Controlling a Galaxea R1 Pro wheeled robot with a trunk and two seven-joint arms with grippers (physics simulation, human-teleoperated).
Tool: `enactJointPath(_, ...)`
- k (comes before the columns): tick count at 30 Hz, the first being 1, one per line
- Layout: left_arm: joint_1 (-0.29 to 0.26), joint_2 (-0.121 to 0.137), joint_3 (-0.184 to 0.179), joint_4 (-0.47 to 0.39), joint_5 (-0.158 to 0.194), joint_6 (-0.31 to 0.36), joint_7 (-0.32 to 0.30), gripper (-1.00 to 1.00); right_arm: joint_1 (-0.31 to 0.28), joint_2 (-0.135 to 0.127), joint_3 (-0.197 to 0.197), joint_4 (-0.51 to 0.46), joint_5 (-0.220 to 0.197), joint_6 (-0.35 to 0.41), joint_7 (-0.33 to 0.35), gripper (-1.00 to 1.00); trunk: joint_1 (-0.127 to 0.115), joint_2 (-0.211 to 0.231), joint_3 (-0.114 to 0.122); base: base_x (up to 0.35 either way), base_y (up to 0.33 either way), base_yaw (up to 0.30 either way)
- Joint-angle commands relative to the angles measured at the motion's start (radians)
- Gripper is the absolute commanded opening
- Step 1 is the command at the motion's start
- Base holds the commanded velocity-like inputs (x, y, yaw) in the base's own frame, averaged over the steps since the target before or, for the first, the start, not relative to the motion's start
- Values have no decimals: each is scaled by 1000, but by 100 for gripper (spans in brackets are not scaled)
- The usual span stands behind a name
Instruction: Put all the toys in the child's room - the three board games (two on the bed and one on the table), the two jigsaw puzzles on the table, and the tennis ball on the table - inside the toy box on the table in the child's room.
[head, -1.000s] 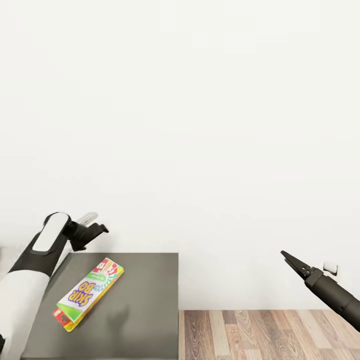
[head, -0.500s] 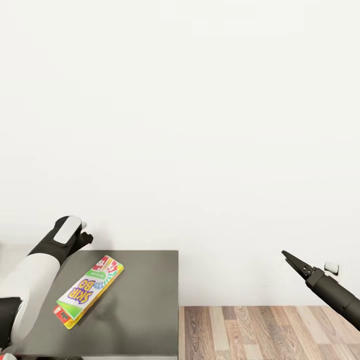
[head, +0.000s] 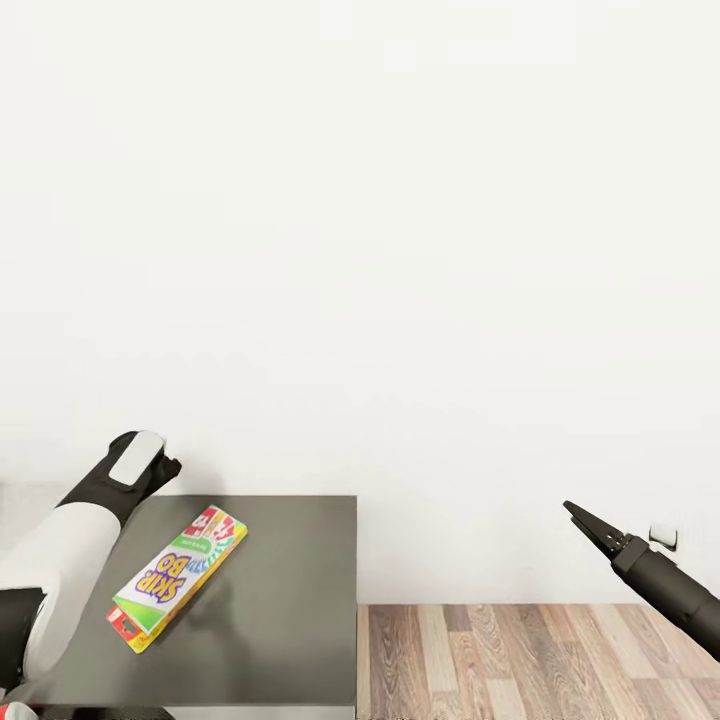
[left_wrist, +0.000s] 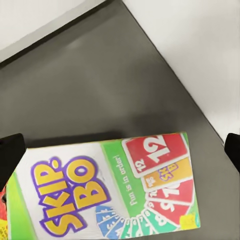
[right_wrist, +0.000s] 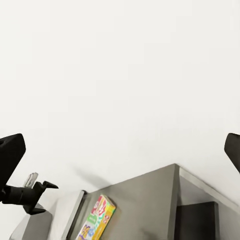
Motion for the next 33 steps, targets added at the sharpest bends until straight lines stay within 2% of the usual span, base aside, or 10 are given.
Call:
enactJointPath(1, -1, 0, 0, 16, -8, -8, 6, 100, -1, 0, -1, 0, -2, 5, 2, 100, 0, -2, -3, 0, 0, 0)
enactJointPath(5, -2, 1, 0, 83, -42, -64, 6, 100, -1, 0, -1, 0, -2, 5, 1, 100, 0, -2, -9, 0, 0, 0)
enactJointPath(12, -3, 1, 0, 153, -52, -115, 4, 100, -1, 0, -1, 0, -1, 5, 2, 100, 0, -2, -19, 0, 0, 0)
enactJointPath(18, -3, -2, 0, 163, -53, -169, -11, 100, -1, 0, -1, 0, -1, 5, 1, 100, 0, -2, -27, 0, 0, 0)
enactJointPath(23, -14, -4, 0, 148, -52, -178, -46, 100, -1, 1, -1, 0, 0, 3, 0, 100, 0, -2, -34, 0, 0, 0)
enactJointPath(33, -32, -1, -1, 134, -54, -183, -55, 100, -1, 1, -1, 0, 0, 2, 0, 100, 0, -2, -48, 0, 0, 0)
